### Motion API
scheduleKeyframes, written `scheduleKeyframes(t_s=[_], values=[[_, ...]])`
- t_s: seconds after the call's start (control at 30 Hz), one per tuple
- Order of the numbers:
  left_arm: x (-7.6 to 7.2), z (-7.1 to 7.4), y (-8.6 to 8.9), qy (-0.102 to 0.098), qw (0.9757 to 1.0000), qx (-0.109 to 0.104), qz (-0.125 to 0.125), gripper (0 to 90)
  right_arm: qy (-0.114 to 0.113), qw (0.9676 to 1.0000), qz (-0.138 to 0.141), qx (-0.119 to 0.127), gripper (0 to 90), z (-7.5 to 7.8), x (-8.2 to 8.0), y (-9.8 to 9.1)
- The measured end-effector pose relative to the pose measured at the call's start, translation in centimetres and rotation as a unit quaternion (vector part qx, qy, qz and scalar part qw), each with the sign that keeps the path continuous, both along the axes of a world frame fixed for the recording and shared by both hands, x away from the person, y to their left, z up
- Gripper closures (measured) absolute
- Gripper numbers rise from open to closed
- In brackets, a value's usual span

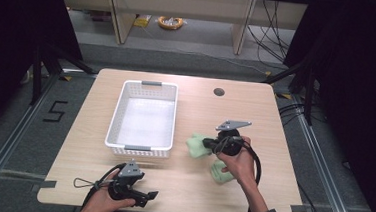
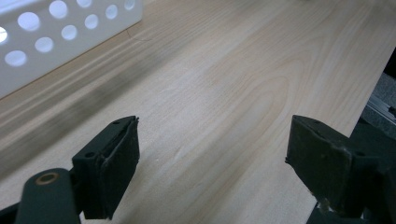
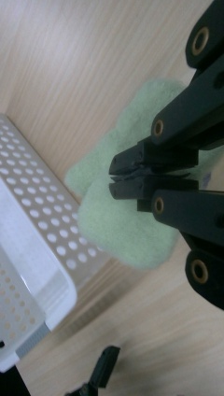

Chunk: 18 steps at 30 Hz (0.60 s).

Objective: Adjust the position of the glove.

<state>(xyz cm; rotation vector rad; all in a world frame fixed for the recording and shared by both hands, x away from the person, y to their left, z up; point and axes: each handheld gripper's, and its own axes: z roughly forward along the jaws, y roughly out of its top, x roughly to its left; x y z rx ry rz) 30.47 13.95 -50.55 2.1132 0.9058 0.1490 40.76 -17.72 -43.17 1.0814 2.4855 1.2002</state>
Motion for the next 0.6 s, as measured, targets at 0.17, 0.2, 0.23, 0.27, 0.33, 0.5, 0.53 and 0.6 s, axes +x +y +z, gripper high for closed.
scheduleKeyframes(t_s=[0.17,0.2,0.23,0.27,0.33,0.5,0.53,0.6], values=[[0.1,0.0,0.2,-0.006,0.9999,0.012,-0.001,16.7,-0.005,0.9999,0.01,-0.005,87.1,-0.5,-2.5,0.6],[0.1,0.1,0.2,-0.005,0.9999,0.01,-0.004,16.7,-0.003,0.9999,0.013,-0.005,87.1,-0.7,-2.9,0.8],[0.0,0.0,0.0,0.004,1.0,-0.002,0.003,16.7,0.001,0.9998,0.02,-0.003,87.1,-0.9,-3.2,0.8],[0.0,0.0,0.0,-0.002,1.0,0.0,0.0,16.6,0.012,0.9998,0.014,0.001,87.1,-1.0,-3.7,0.9],[0.0,0.0,0.0,-0.004,1.0,-0.001,0.0,16.6,0.012,0.9998,0.015,0.0,87.1,-1.3,-4.2,1.0],[0.0,0.0,0.0,-0.003,1.0,0.0,-0.001,16.6,0.008,0.9997,0.022,-0.007,87.0,-2.2,-5.1,1.0],[0.1,0.0,0.1,-0.007,0.9999,0.012,0.001,16.6,0.008,0.9997,0.022,-0.006,87.0,-2.3,-5.4,1.1],[0.0,0.1,0.1,-0.005,1.0,0.006,-0.001,16.6,0.011,0.9996,0.026,-0.007,87.0,-2.6,-5.9,1.3]])
